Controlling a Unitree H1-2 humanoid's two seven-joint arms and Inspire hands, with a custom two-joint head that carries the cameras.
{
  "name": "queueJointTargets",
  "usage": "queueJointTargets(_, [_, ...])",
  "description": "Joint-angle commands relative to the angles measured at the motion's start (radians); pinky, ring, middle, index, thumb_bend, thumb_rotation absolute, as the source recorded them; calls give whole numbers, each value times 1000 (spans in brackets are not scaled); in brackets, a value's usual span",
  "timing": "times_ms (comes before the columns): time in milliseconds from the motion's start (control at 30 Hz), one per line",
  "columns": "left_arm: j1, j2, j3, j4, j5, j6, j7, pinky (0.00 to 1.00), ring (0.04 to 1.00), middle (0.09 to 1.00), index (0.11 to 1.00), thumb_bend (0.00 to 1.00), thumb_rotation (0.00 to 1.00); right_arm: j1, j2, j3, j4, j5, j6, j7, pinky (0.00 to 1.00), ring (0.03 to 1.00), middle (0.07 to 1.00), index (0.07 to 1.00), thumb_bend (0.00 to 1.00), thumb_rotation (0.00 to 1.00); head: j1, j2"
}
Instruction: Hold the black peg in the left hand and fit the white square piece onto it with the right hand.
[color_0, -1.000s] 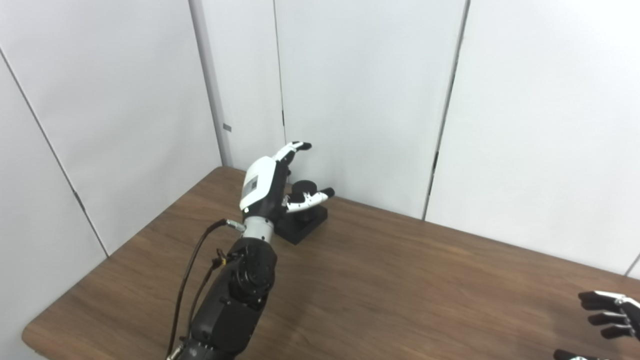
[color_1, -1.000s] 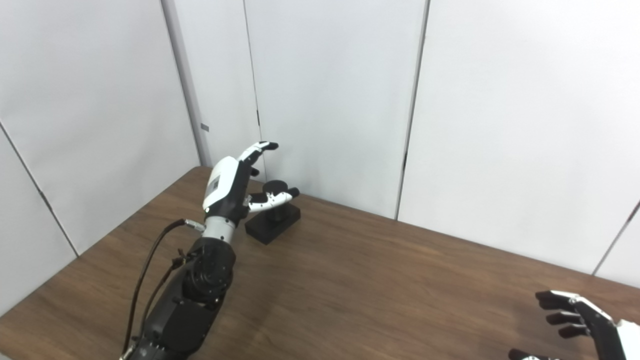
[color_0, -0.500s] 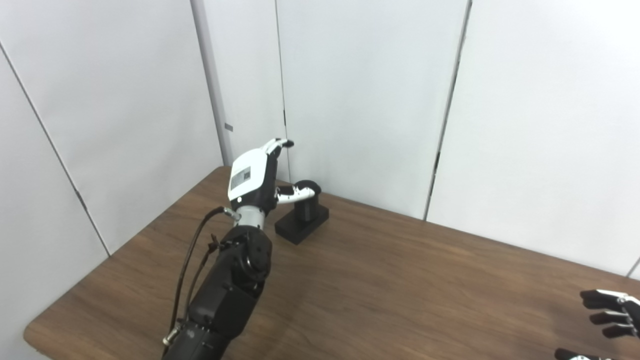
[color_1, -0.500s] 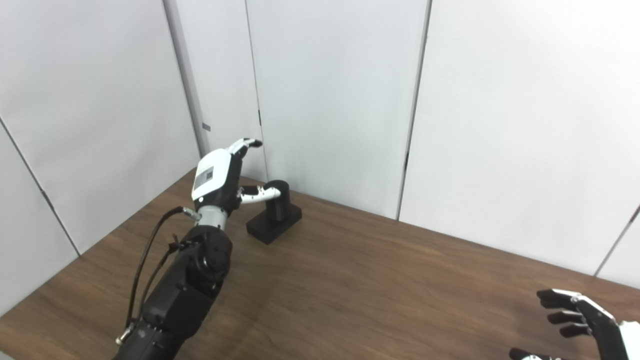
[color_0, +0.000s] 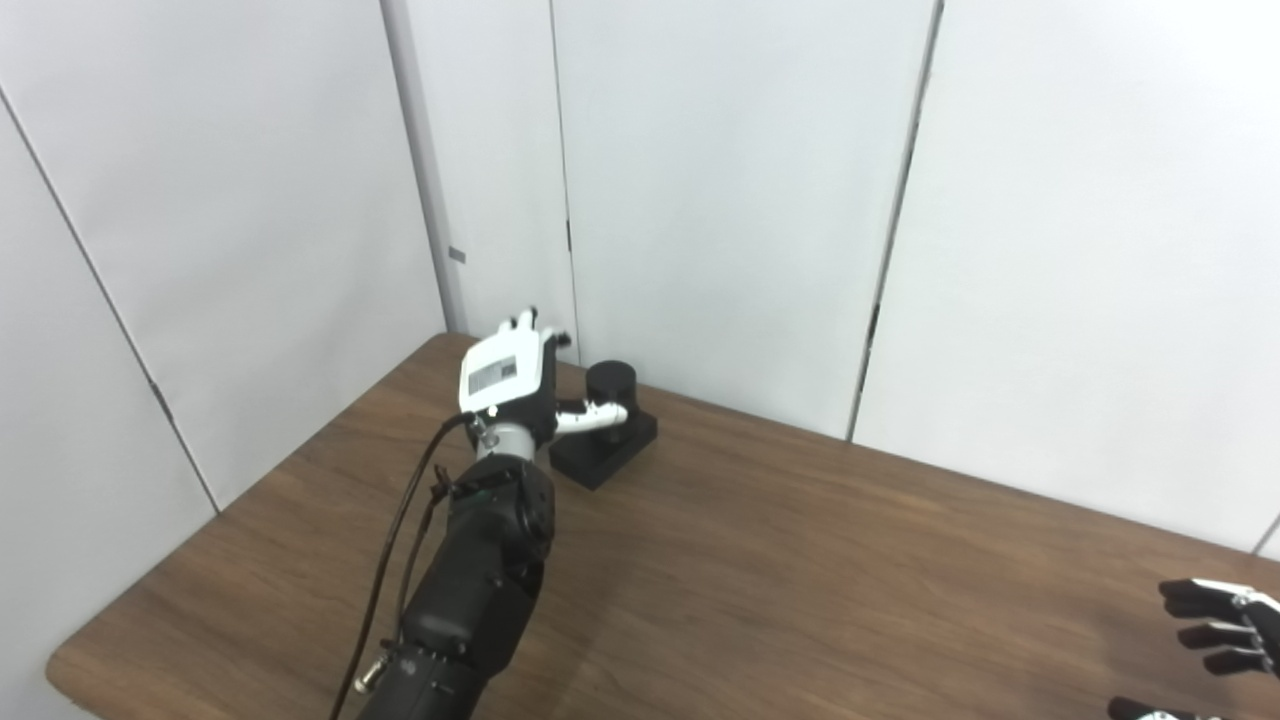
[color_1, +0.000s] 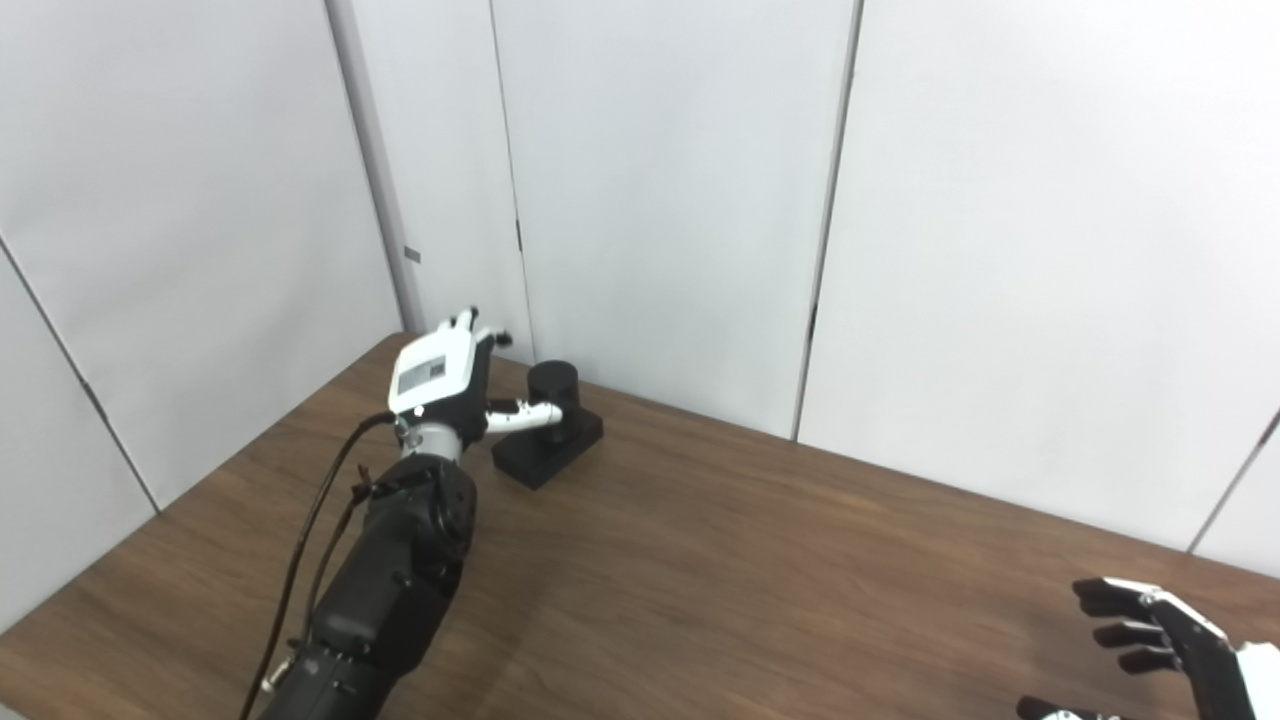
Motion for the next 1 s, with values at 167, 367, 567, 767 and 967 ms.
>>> queueJointTargets(167, [-53, 26, 3, 37, 92, 2, -33, 969, 1000, 1000, 809, 1000, 639, -31, -4, -5, -59, -4, 19, 6, 567, 629, 676, 670, 729, 0, -1, 9])
queueJointTargets(367, [-54, 15, 5, 72, 147, 2, -74, 963, 1000, 1000, 798, 1000, 653, -27, -9, -4, -76, -7, 30, 12, 551, 623, 675, 670, 728, 0, -2, 20])
queueJointTargets(567, [-59, 0, 11, 113, 163, 2, -103, 999, 1000, 1000, 803, 1000, 639, -22, -12, -9, -79, -1, 21, 12, 550, 621, 671, 663, 733, 0, -11, 26])
queueJointTargets(767, [-64, -12, 15, 150, 155, 2, -102, 1000, 1000, 1000, 816, 1000, 616, -19, -10, -10, -91, -1, 32, 19, 555, 627, 675, 660, 728, 0, -12, 30])
queueJointTargets(967, [-73, -17, 9, 170, 164, 2, -134, 1000, 1000, 1000, 837, 1000, 624, -16, -8, -9, -110, -8, 55, 30, 562, 637, 684, 667, 716, 0, -15, 38])
